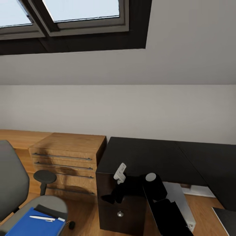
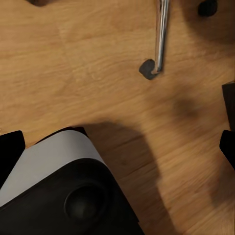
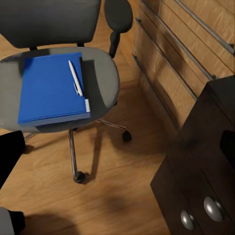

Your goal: In the bedroom, organize the workspace by keeping the computer under the desk, ensuring the monitor is on the desk, placing the keyboard on the desk next to the monitor, placing the mouse on the desk next to the keyboard, moving the folder from the swivel chair onto the desk next to the mouse, stacking the notebook on top of the folder with the pen on top of the notebook, and positioning the swivel chair next to the desk.

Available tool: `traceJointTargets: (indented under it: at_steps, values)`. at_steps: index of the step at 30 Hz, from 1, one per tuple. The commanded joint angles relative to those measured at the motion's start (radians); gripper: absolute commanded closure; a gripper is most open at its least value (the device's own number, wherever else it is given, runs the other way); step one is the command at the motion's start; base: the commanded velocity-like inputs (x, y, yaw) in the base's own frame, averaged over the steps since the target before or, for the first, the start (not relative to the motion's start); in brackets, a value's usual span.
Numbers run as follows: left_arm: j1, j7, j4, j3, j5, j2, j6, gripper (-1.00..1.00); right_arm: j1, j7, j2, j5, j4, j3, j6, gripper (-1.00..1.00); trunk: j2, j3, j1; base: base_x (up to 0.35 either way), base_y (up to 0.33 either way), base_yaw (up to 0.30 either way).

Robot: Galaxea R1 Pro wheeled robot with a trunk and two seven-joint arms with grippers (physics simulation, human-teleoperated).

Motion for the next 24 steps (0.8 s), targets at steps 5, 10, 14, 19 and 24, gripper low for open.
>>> traceJointTargets:
  at_steps: [5, 10, 14, 19, 24]
  values:
    - [0.0, -0.005, -0.001, -0.008, 0.011, 0.002, -0.007, -1.0, 0.02, 0.0, 0.001, 0.007, -0.001, 0.002, 0.002, -1.0, -0.001, 0.004, 0.0, 0.0, 0.0, 0.209]
    - [-0.001, -0.006, 0.0, -0.007, 0.011, 0.003, -0.007, -1.0, 0.027, -0.003, 0.001, 0.006, 0.0, 0.003, 0.001, -1.0, -0.001, 0.009, 0.0, 0.0, 0.0, 0.224]
    - [-0.001, -0.008, 0.0, -0.007, 0.012, 0.006, -0.005, -1.0, 0.03, -0.031, 0.001, 0.007, 0.012, 0.006, 0.001, -1.0, -0.001, 0.012, 0.0, 0.0, 0.0, 0.241]
    - [0.001, -0.013, 0.0, -0.008, 0.011, 0.006, -0.005, -1.0, 0.031, -0.08, 0.001, -0.009, 0.04, 0.01, 0.001, -1.0, -0.001, 0.017, 0.0, 0.0, 0.0, 0.221]
    - [0.002, -0.014, 0.001, -0.008, 0.012, 0.006, -0.005, -1.0, 0.031, -0.113, 0.001, -0.011, 0.059, 0.011, 0.001, -1.0, -0.001, 0.021, 0.0, 0.0, 0.0, 0.216]
